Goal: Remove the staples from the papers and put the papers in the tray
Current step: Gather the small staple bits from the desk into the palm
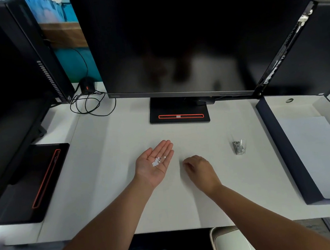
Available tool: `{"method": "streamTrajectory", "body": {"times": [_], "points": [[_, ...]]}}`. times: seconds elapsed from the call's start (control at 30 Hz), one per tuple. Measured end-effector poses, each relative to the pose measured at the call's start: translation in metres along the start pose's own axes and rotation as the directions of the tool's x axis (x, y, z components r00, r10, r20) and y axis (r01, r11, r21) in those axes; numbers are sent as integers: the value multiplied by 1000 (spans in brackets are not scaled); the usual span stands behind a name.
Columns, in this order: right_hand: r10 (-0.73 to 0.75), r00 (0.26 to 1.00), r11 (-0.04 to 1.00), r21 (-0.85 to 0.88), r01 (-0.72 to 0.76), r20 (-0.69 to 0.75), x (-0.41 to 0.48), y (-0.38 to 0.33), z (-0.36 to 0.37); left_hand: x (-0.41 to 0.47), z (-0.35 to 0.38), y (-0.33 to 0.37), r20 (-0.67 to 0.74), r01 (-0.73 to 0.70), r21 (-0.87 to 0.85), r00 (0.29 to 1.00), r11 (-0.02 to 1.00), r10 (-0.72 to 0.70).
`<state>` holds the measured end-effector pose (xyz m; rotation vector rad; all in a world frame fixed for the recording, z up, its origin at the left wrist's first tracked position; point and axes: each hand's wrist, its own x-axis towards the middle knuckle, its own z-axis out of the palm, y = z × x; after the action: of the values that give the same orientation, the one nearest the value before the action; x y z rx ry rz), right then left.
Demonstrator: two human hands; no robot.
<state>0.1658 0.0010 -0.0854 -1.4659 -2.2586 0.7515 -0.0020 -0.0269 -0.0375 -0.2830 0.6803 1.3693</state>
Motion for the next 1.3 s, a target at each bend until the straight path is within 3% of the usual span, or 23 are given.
{"method": "streamTrajectory", "body": {"times": [0.13,0.73,0.83,0.93,1.1,1.3], "points": [[9,998,1000,2,-9,-68,-14,-1,3,-2,-1,3,-9,-6,-13,1000,1000,6],[-12,1000,997,-78,11,-20,-1,-24,13,-2,-2,0,-14,-3,-20,1000,1000,3],[56,998,998,2,-56,14,2,-25,9,-1,-5,1,-15,-4,-20,1000,1000,4],[99,995,974,203,-98,5,2,-36,-2,-1,-7,2,-20,-15,-28,1000,1000,15],[-33,999,948,317,30,4,4,-71,-11,-4,-4,0,-49,-17,37,999,999,18],[-160,987,975,153,160,-14,12,-79,-3,-3,2,-2,-46,15,49,999,999,-13]]}}
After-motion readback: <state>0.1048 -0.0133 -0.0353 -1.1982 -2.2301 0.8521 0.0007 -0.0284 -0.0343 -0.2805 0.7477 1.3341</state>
